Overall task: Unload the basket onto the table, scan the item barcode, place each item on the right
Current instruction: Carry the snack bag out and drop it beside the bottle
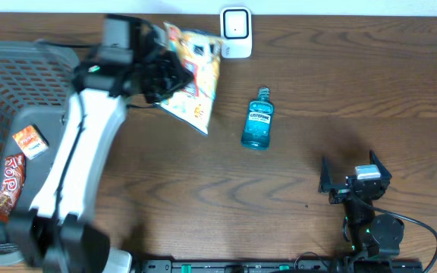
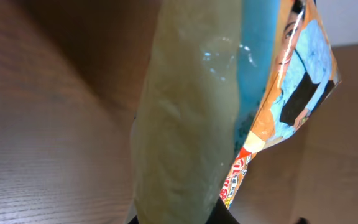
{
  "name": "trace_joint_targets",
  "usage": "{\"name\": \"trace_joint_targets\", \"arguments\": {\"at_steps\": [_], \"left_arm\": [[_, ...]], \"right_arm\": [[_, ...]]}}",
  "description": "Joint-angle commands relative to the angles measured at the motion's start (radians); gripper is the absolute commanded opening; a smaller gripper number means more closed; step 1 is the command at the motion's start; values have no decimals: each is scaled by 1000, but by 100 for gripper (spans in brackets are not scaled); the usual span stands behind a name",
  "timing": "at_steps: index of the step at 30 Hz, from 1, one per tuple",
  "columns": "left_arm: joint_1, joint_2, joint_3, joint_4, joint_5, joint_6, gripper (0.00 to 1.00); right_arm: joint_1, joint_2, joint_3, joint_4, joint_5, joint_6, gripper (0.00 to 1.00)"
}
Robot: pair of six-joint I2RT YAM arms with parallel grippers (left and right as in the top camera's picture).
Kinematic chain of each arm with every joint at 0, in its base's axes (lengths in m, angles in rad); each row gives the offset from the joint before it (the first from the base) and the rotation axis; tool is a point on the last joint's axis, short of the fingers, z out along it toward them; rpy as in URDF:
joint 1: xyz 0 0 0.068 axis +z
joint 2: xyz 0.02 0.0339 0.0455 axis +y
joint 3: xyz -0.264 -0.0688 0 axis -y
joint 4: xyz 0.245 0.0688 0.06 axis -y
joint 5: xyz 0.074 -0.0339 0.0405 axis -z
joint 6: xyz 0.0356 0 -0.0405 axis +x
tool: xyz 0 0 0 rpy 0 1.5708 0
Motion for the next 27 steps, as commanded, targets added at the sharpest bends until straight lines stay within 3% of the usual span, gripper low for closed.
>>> {"name": "trace_joint_targets", "arguments": {"at_steps": [1,11,22,27], "left_arm": [[-49,123,-1,1,17,32,8],[-131,387,-1,18,17,31,7],[-192,442,-1,27,-94,24,7],[-193,442,-1,27,-97,24,41]], "right_arm": [[3,-4,-1,-5,2,-1,99],[3,-4,-1,-5,2,-1,99],[3,-4,-1,-4,2,0,99],[3,-4,-1,-5,2,-1,99]]}}
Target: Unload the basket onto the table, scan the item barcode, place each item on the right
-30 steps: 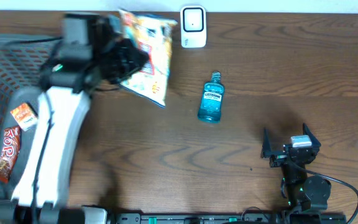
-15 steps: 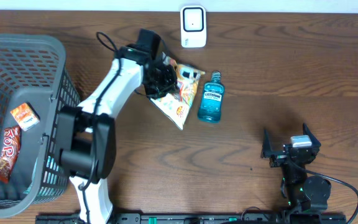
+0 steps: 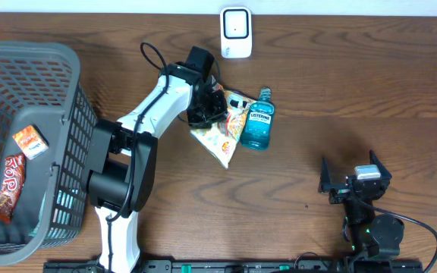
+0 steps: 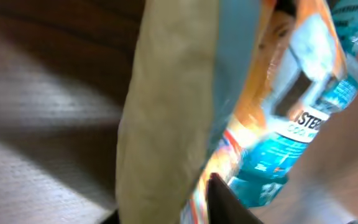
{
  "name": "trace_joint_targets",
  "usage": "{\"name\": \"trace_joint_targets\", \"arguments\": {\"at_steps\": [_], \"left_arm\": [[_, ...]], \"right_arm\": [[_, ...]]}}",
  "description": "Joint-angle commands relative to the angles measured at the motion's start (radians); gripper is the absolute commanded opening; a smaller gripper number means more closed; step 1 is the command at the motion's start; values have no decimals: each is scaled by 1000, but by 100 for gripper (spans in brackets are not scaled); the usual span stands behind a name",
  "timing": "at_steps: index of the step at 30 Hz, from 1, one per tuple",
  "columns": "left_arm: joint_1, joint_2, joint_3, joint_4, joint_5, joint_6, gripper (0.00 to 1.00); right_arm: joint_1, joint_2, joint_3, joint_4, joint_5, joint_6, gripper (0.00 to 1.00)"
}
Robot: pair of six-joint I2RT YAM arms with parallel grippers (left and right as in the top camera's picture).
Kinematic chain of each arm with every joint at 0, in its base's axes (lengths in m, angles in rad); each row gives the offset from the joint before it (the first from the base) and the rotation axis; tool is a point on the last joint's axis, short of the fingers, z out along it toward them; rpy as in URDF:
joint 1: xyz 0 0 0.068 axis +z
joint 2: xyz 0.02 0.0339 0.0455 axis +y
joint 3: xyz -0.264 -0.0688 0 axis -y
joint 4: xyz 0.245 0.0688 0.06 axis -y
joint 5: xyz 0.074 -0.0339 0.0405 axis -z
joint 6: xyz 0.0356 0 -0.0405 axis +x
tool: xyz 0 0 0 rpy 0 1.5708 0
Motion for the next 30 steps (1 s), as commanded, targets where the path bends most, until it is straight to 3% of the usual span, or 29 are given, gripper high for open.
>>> {"name": "trace_joint_targets", "arguments": {"at_steps": [1,5,9,14,17,24,30], "left_arm": [[-1,2,-1,-2,-19,7,44],[-1,0,-1,-3,-19,7,58],[7,-29,1,-3,-26,7,65],[30,-150,19,-33,-151,24,68],[44,-263,29,-42,-245,74,79],[85,-581,30,-32,-650,104,100],[136,-791,30,-29,-1057,103,100]], "right_arm": [[3,-4,-1,-4,2,0,99],[3,-4,-1,-5,2,0,99],[3,-4,-1,-4,2,0,99],[3,-4,-1,-5,2,-1,99],[3,-4,-1,-5,2,0,99],[3,-4,-1,-5,2,-1,99],[3,-4,-1,-5,2,0,99]]}}
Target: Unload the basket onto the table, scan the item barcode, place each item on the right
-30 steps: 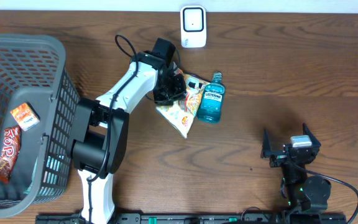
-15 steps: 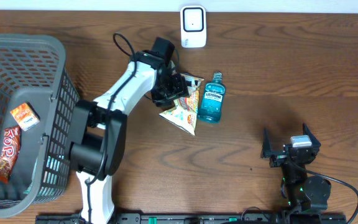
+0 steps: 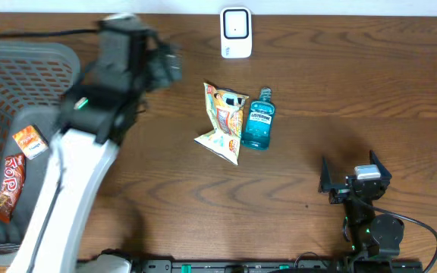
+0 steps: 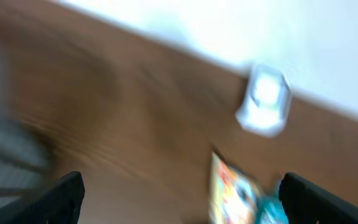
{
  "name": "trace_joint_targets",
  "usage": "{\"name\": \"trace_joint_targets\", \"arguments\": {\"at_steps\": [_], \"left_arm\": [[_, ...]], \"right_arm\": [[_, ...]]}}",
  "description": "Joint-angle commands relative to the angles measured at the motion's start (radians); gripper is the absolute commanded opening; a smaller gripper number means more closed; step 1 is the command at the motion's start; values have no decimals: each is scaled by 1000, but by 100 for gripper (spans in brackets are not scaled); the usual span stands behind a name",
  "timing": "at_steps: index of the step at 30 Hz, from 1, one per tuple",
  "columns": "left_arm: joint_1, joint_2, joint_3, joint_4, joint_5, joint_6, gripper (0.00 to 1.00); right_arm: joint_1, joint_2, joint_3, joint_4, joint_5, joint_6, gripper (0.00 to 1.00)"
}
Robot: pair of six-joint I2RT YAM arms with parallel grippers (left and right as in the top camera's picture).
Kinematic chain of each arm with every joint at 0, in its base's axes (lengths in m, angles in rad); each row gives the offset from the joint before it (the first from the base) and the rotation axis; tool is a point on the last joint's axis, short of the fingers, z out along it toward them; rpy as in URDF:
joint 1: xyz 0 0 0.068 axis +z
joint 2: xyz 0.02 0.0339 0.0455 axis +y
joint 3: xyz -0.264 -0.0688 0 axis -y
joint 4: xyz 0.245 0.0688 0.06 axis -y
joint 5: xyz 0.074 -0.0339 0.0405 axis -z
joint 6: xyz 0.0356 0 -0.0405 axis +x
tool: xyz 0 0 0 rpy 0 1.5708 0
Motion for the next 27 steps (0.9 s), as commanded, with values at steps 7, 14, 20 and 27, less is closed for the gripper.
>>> {"name": "trace_joint_targets", "arguments": {"at_steps": [7,14,20,27], "left_arm": [[180,-124,16,-103,-541,-146,98],[452,-77,-16,-354,-527,-706,98],[700,45,-29,-378,-253,-789,98],[843,250,-29,-381,-19,-774,98]], "right_arm": [[3,-4,-1,-5,2,-1,99],[3,-4,-1,-4,2,0,99],[3,-4,-1,-5,2,-1,99],[3,-4,-1,-5,2,0,99]]}}
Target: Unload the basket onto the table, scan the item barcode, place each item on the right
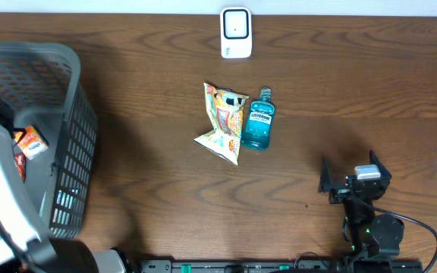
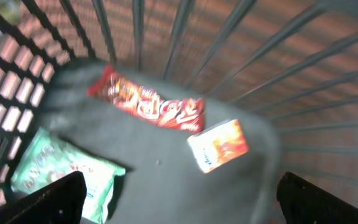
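Observation:
The white scanner point(image 1: 235, 32) stands at the table's far edge. A colourful snack bag point(image 1: 221, 123) lies flat mid-table, touching a blue mouthwash bottle point(image 1: 258, 127) on its right. My left gripper point(image 2: 179, 208) is open with nothing in it, its dark fingertips point(image 2: 48, 202) spread wide, and looks down into the grey basket point(image 2: 229, 37). Below it lie a red candy bar point(image 2: 148, 109), a small orange box point(image 2: 217, 144) and a green packet point(image 2: 61, 171). My right gripper point(image 1: 353, 173) rests open near the front right.
The grey basket point(image 1: 74, 114) fills the left end of the table, and my white left arm reaches over it. The orange box point(image 1: 30, 141) shows in the basket beside the arm.
My left gripper was open and raised to the right of the basket, facing the scanner. Now it hangs over the basket, looking in. The bag, the bottle and the right arm have not moved.
My left gripper first held the snack bag up near the scanner. Then it had the bag low beside the mouthwash bottle. After that the bag lay let go on the table with the gripper open and raised. Now the gripper is over the basket.

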{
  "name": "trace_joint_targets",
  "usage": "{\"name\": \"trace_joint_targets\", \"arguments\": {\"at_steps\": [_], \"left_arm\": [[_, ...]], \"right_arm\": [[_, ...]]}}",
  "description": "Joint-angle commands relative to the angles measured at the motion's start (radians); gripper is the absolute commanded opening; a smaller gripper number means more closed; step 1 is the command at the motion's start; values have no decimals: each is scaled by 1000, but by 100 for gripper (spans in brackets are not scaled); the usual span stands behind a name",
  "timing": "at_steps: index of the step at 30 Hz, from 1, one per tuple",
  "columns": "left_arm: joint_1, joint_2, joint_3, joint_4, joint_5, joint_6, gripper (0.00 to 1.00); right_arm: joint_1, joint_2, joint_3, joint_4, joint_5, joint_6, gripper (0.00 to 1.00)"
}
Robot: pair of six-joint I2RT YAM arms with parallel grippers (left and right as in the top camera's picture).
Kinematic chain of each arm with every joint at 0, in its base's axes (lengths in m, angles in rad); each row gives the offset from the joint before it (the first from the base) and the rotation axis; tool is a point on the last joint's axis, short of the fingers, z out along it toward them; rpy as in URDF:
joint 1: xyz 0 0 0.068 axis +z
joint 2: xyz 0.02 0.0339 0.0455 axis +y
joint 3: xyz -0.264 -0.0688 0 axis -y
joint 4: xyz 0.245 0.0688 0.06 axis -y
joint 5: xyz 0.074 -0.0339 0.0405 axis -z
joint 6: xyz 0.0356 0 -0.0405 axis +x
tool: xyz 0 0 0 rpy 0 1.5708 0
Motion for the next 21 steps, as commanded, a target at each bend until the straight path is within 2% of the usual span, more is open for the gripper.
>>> {"name": "trace_joint_targets", "arguments": {"at_steps": [1,9,21], "left_arm": [[57,110,-12,-5,168,-21,98],[75,284,-12,38,180,2,98],[75,355,-46,162,180,2,98]], "right_arm": [[3,-4,-1,-4,2,-1,99],[3,-4,-1,-4,2,0,99],[3,-4,-1,-4,2,0,99]]}}
